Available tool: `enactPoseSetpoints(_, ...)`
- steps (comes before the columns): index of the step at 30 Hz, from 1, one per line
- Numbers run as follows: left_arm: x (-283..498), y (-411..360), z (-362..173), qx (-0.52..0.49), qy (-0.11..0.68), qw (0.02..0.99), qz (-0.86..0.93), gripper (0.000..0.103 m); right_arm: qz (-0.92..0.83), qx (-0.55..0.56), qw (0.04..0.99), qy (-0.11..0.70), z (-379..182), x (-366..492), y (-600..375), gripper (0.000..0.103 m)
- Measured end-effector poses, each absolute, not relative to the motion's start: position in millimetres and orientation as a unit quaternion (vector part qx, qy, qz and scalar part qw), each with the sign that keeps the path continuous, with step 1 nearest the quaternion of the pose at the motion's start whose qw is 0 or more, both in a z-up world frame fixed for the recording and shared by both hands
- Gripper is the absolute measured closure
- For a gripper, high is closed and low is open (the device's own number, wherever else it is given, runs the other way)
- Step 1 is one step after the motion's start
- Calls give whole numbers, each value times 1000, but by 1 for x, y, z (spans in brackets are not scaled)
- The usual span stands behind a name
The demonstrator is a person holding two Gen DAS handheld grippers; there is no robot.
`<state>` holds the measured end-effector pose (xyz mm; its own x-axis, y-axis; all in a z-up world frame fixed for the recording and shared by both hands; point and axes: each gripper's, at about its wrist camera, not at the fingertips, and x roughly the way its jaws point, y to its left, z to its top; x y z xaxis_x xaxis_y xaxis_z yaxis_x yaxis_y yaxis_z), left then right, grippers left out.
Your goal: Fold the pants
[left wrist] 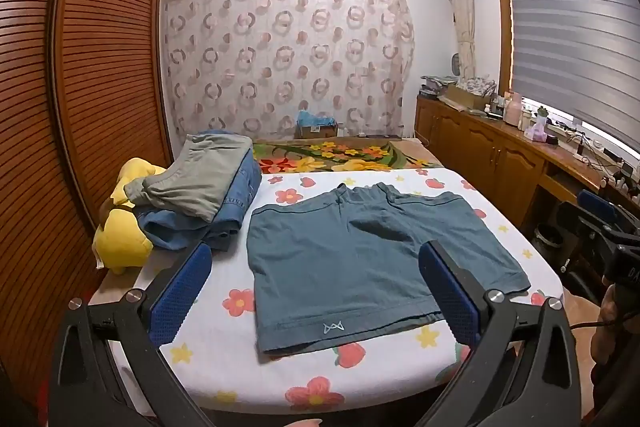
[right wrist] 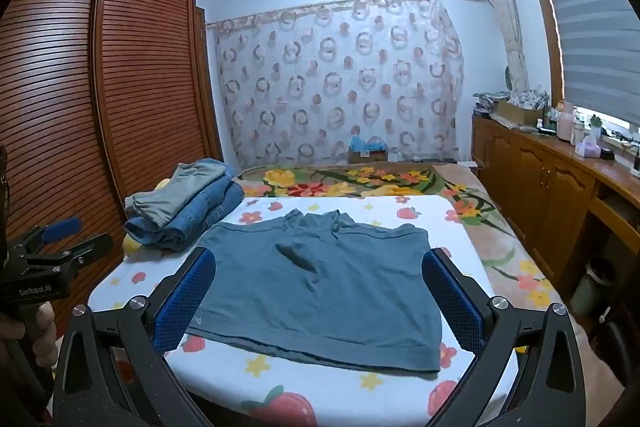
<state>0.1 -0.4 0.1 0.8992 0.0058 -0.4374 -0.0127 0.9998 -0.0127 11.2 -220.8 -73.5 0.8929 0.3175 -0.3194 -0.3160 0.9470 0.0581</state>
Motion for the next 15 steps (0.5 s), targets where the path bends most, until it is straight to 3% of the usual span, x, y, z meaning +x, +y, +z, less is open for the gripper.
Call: enactPoseSetpoints(15,0,-1,0,-12,221,975,2,0,165,16,972,165,-75,9,-225,0)
